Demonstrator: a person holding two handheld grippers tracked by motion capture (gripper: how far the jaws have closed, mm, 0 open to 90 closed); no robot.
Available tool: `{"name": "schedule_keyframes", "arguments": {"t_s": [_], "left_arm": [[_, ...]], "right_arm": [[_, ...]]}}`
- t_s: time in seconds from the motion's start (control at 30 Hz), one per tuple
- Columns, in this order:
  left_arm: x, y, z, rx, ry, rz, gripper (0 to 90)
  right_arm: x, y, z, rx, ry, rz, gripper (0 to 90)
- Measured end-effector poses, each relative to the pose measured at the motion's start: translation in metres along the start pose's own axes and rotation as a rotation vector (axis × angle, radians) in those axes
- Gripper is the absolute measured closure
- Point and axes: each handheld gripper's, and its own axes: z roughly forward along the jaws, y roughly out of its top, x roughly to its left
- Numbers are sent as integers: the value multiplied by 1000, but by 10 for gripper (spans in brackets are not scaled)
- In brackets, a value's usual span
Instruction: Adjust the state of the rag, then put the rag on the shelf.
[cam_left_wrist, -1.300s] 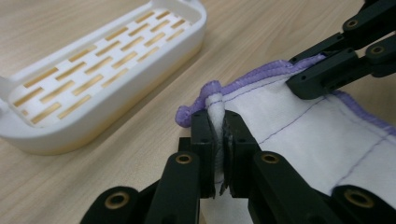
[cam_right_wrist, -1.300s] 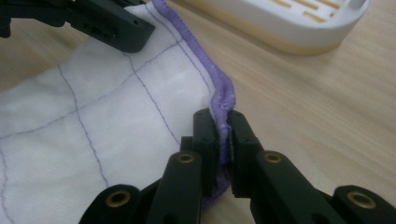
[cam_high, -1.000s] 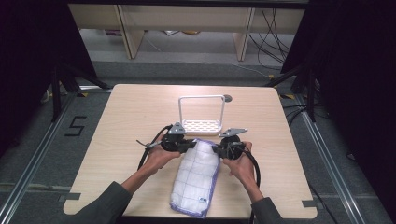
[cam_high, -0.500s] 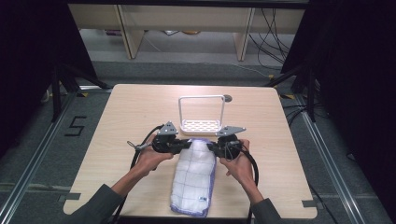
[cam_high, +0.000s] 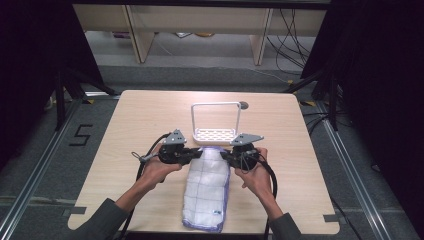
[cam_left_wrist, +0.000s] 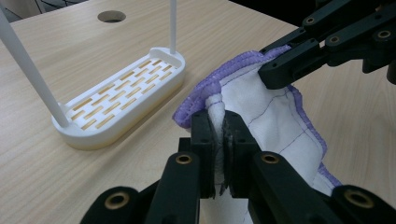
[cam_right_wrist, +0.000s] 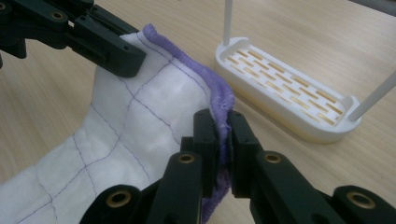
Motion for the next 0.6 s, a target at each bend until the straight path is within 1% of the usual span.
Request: {"name": "schedule_keyframes", "arguments": {"t_s": [0.07, 0.1, 0.17, 0.2, 0.23, 0.27, 0.3, 0.33, 0.37, 0.4, 0.43, 0.47, 0.5, 0.53, 0.57, 0.6], "left_arm": [[0, 0, -2, 7, 5, 1, 838], [0, 1, -3, -4, 6, -6, 837], [1, 1, -4, -8, 0, -2, 838], [0, 2, -5, -12, 0, -1, 838], [-1, 5, -8, -21, 3, -1, 838], [-2, 6, -10, -19, -1, 0, 838], [-3, 8, -11, -22, 2, 1, 838], [-4, 9, -13, -24, 2, 3, 838], [-5, 11, -15, -26, 0, 6, 838], [-5, 11, -15, -26, 0, 6, 838], [-7, 14, -18, -40, -6, 13, 838], [-7, 14, -18, -40, -6, 13, 838], [-9, 16, -20, -49, -7, 11, 838], [-11, 21, -25, -65, -21, 14, 838], [-13, 24, -27, -75, -21, 12, 839], [-13, 28, -30, -90, -31, 13, 839]], "right_arm": [[0, 1, 1, -1, 2, -9, 846], [1, 2, 0, -1, 3, -4, 846], [3, 4, -1, -22, 2, -16, 846], [3, 4, -1, -22, 2, -16, 846], [4, 7, -4, -22, 6, -29, 847], [5, 8, -6, -31, 8, -37, 847], [7, 9, -8, -35, 3, -36, 847], [8, 10, -9, -49, 4, -45, 847], [9, 11, -12, -52, 8, -50, 847], [11, 13, -15, -52, 6, -40, 847], [12, 14, -17, -61, 2, -52, 847], [13, 16, -20, -65, 2, -61, 847], [15, 18, -23, -73, -1, -61, 847], [15, 20, -26, -75, -1, -67, 847], [17, 21, -30, -81, -1, -55, 848], [17, 23, -34, -93, -1, -66, 848]]}}
